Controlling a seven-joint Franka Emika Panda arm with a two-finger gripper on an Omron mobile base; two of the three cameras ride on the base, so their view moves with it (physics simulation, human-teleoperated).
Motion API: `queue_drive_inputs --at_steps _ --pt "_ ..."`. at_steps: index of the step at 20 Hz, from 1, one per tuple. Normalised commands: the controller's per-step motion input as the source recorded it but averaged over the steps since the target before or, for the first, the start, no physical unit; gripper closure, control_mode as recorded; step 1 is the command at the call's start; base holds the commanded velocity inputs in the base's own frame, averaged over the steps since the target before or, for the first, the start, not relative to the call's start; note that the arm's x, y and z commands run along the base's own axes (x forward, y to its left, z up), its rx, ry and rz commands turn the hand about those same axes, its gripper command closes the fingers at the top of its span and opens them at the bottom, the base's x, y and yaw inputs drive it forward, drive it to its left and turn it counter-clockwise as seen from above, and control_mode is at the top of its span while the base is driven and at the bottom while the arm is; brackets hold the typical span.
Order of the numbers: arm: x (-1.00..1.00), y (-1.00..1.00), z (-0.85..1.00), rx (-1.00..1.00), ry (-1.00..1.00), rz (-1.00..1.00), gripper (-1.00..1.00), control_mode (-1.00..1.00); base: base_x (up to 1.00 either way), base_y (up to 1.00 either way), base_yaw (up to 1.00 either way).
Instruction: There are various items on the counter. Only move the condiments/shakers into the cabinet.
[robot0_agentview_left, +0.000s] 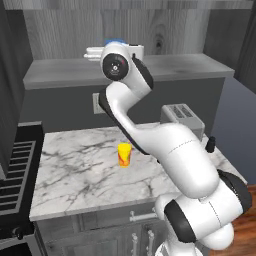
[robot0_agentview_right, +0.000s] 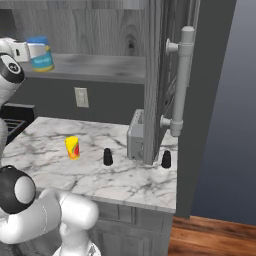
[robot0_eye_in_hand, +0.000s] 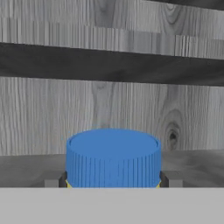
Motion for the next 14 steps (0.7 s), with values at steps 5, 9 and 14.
queue_drive_inputs --at_steps 5,9,14 --pt "0.56 -0.18 -0.23 0.00 0.05 0.00 1.00 -1.00 0.00 0.00 0.00" --pt "0.58 -0.18 -0.11 0.00 0.03 0.00 1.00 -1.00 0.00 0.00 0.00" --pt "0.58 -0.13 -0.16 0.00 0.01 0.00 1.00 -1.00 0.00 0.00 0.00"
